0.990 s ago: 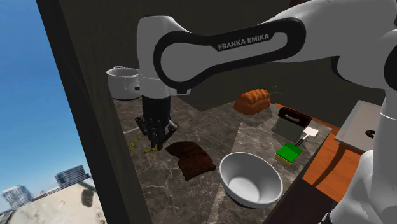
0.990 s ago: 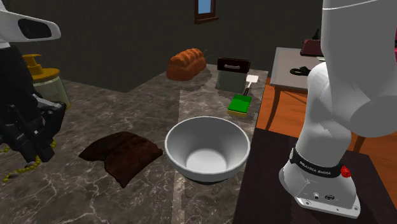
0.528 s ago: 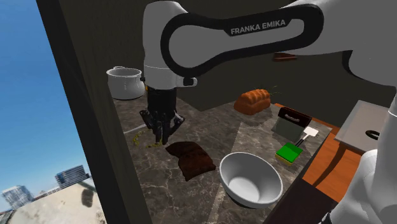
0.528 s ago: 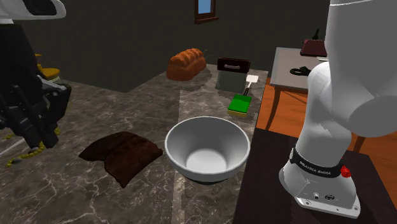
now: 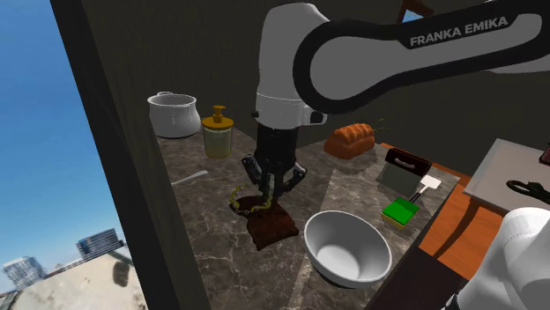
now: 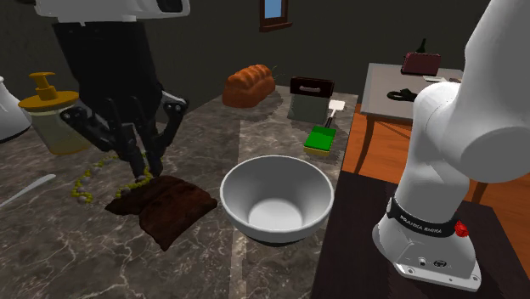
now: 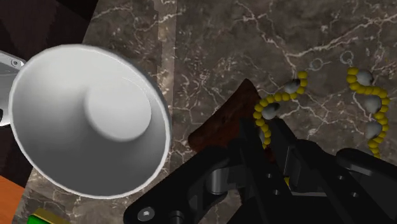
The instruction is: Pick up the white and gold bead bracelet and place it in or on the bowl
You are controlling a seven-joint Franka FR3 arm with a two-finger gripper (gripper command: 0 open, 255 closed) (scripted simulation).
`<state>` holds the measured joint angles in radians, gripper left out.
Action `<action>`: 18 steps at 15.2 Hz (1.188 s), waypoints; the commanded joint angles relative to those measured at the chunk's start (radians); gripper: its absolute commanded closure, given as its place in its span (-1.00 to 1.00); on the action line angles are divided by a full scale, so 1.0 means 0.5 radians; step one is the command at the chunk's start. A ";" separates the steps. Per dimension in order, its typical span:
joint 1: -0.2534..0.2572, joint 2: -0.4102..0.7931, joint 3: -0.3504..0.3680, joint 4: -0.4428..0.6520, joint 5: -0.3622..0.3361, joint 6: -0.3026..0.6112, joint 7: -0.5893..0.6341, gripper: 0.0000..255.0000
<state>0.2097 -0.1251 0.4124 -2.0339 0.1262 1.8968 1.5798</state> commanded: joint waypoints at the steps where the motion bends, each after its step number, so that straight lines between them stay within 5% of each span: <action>1: -0.003 -0.170 -0.028 -0.170 0.066 0.005 -0.064 1.00; 8: 0.040 -0.766 -0.175 -0.682 0.214 -0.086 -0.264 1.00; 16: 0.106 -1.475 -0.376 -1.146 0.221 -0.358 -0.417 1.00; 18: 0.111 -1.475 -0.367 -1.199 0.230 -0.305 -0.421 1.00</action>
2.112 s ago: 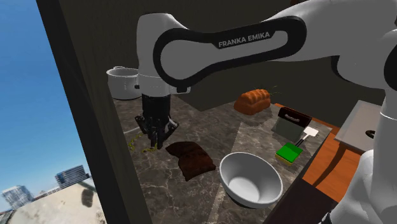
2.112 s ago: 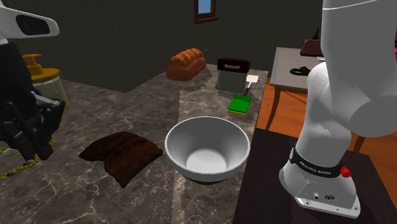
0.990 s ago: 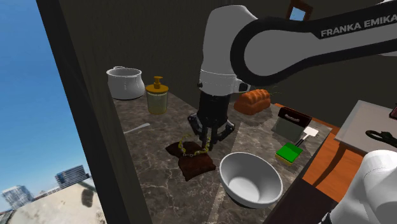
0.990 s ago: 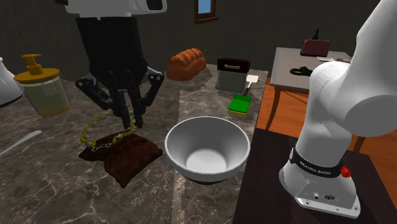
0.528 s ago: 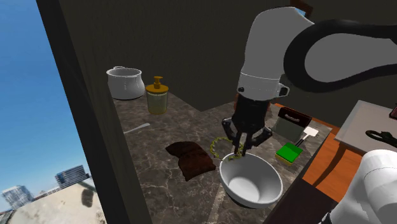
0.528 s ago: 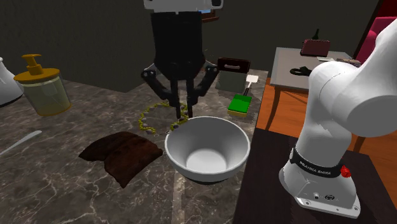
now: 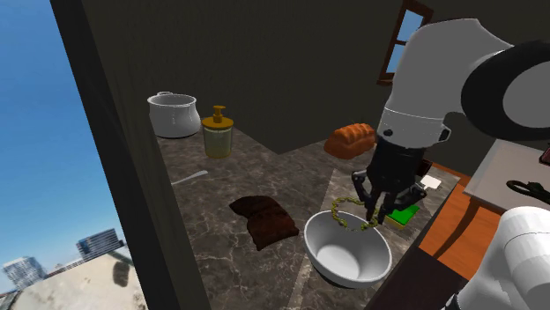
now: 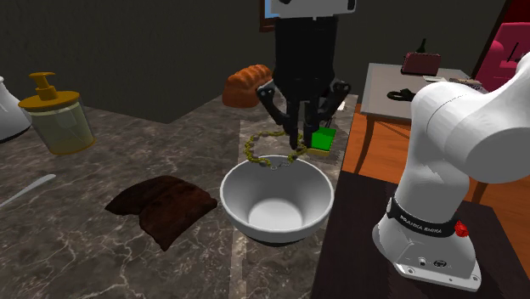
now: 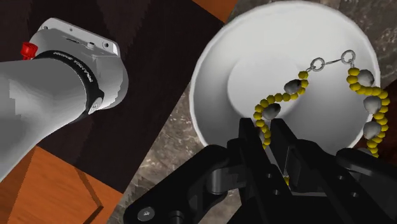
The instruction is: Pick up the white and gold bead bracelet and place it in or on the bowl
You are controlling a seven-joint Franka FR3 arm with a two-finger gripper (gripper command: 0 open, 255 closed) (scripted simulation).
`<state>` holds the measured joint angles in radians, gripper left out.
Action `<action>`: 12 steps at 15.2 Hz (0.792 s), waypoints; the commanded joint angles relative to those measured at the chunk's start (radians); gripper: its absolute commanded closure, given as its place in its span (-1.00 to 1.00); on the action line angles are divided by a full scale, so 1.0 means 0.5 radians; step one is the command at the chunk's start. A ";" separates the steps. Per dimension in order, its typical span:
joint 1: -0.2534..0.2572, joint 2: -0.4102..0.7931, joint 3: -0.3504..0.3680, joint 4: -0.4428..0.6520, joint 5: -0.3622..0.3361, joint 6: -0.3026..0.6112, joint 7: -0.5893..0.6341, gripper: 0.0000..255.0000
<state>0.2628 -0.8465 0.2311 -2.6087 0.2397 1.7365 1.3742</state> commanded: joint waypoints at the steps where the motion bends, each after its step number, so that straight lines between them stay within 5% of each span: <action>1: 0.007 -0.032 0.000 -0.076 0.008 0.042 -0.012 1.00; 12: 0.030 0.018 0.059 -0.344 0.070 0.357 -0.037 1.00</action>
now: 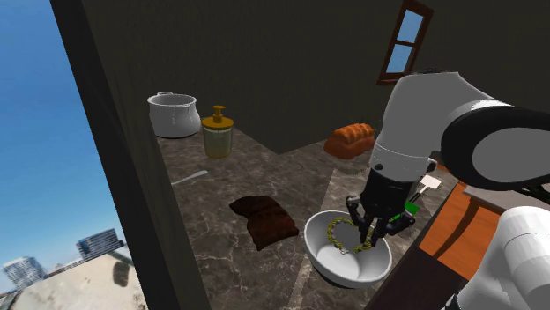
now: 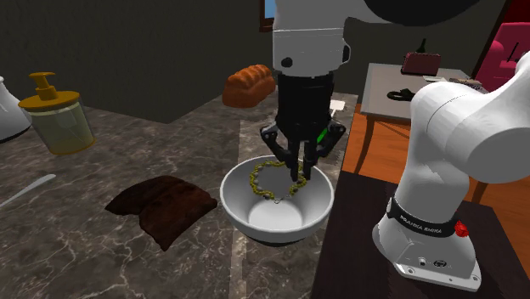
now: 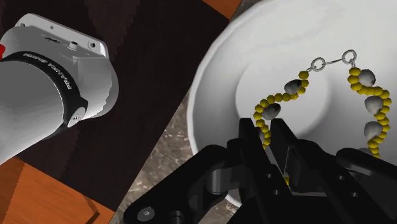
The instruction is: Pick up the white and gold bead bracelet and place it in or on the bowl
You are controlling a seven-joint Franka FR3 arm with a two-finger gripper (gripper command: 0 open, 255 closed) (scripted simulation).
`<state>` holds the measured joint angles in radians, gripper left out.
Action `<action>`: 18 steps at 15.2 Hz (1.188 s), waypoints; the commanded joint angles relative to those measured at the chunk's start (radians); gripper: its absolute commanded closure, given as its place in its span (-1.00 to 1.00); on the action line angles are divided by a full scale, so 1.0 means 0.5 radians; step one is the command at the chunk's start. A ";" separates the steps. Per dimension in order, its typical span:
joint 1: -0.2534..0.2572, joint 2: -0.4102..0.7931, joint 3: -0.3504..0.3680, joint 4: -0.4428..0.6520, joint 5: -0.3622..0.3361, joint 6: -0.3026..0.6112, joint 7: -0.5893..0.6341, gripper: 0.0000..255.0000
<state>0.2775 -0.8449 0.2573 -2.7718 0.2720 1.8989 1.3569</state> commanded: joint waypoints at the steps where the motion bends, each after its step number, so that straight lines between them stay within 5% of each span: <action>1: 0.004 0.026 0.014 -0.045 0.014 0.072 -0.005 1.00; 9: 0.003 0.026 0.014 -0.045 0.013 0.072 -0.005 1.00; 10: 0.003 0.026 0.014 -0.045 0.013 0.072 -0.005 -1.00; 15: 0.003 0.026 0.014 -0.045 0.013 0.072 -0.005 -1.00; 18: -0.021 -0.014 -0.036 0.133 -0.039 -0.146 0.001 -1.00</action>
